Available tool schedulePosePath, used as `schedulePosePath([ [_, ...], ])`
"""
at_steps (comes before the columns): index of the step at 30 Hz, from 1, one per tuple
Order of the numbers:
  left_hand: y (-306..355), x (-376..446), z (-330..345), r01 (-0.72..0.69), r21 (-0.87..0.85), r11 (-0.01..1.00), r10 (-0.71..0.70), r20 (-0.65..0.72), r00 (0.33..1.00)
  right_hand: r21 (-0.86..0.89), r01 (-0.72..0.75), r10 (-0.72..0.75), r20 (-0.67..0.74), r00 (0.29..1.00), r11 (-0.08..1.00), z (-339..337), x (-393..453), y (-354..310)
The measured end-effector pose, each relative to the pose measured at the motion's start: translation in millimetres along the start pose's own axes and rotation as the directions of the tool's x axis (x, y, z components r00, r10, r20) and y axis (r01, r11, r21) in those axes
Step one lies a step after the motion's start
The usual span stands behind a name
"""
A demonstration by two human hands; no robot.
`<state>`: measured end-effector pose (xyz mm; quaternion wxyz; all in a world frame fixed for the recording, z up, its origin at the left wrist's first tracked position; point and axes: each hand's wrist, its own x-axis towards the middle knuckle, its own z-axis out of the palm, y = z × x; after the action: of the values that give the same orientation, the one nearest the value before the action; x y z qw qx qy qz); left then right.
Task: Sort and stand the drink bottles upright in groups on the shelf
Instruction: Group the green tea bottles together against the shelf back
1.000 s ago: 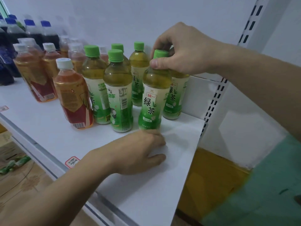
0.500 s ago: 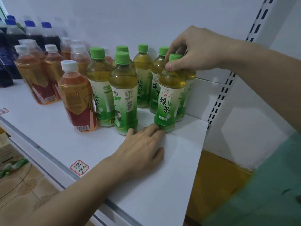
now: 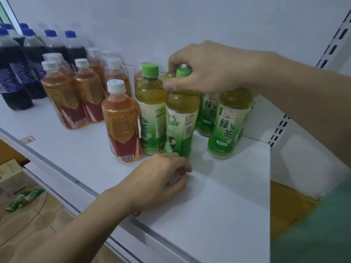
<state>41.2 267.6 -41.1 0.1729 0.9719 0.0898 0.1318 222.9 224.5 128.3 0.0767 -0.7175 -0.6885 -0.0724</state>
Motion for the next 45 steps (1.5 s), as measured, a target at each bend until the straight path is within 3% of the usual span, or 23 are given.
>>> schedulePosePath([
  [8,-15,-6,2,-0.154,-0.023,0.988,0.155,0.034,0.987,-0.015,-0.058,0.058,0.022,0.998,0.998,-7,-3,9],
  [16,-27,-1,-6,-0.145,-0.034,0.989,0.146,0.01,0.989,-0.054,-0.105,0.111,0.115,0.987,0.993,-18,-6,2],
  [25,-30,6,-1,-0.215,0.059,0.975,0.211,0.074,0.975,-0.027,-0.084,0.083,-0.04,0.996,0.996,-5,1,-3],
  [31,-35,10,2,-0.228,0.083,0.97,0.221,0.084,0.972,0.05,-0.114,0.108,0.116,0.987,0.992,-19,0,-1],
  [37,-37,12,2,-0.237,0.102,0.966,0.227,0.097,0.969,-0.097,-0.125,0.131,0.053,0.99,0.987,-13,6,11],
  [45,-31,32,5,-0.237,0.159,0.958,0.217,0.132,0.967,-0.068,-0.196,0.197,0.008,0.98,0.978,-16,8,24],
])
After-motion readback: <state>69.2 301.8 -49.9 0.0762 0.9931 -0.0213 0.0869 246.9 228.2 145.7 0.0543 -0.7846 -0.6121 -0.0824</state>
